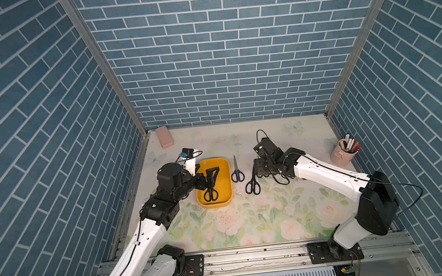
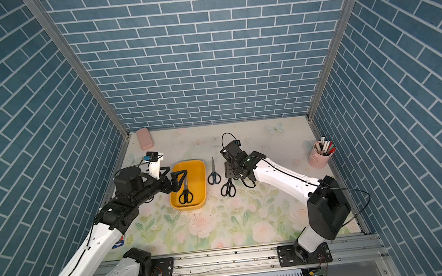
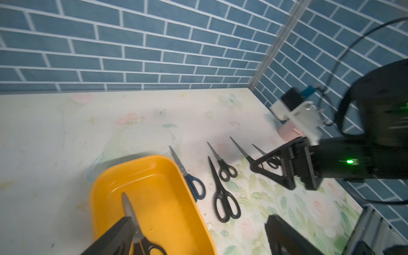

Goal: Put the scissors into the storage box
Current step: Pick up the scissors from the center of the board.

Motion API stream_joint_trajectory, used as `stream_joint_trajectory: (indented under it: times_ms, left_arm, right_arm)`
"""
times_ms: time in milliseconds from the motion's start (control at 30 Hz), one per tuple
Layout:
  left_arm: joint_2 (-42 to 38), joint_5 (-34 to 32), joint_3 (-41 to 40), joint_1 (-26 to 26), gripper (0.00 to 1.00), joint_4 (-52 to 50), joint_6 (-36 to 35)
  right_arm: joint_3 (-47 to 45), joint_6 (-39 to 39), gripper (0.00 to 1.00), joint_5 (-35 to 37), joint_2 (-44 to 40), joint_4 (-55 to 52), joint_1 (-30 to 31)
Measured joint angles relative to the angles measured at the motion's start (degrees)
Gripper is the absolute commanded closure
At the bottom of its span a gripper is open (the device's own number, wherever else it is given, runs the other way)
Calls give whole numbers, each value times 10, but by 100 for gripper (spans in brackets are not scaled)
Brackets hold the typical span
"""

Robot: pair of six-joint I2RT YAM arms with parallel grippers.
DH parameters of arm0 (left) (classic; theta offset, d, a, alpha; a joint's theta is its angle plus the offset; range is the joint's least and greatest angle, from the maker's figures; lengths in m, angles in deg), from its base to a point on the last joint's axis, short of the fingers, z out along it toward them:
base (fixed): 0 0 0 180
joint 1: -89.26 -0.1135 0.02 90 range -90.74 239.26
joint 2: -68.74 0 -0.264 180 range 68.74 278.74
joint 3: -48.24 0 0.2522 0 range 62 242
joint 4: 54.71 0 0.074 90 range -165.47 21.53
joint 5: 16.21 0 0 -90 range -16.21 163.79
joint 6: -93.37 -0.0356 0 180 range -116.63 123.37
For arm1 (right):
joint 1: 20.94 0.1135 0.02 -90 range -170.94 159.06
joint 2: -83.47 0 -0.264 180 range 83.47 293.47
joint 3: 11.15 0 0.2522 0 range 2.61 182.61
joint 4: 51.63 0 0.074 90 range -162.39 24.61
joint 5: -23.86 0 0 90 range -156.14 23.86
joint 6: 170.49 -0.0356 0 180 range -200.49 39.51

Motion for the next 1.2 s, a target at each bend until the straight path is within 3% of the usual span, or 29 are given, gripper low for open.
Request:
stream_joint_trajectory:
  times_ms: [300, 600, 833, 1200]
  left_arm:
    - [37, 17, 8, 83, 3, 5, -40]
    - [33, -14, -15, 88, 2, -10, -60]
    - [11, -27, -32, 88, 1, -4, -64]
    - [44, -23, -33, 88, 1, -4, -68]
  right_arm:
    - [-20, -1, 45, -46, 61, 21, 5]
    - [-18, -30, 49, -55, 143, 36, 45]
    - [-30, -61, 50, -50, 149, 62, 53]
    - [-22, -84, 52, -15, 182, 75, 63]
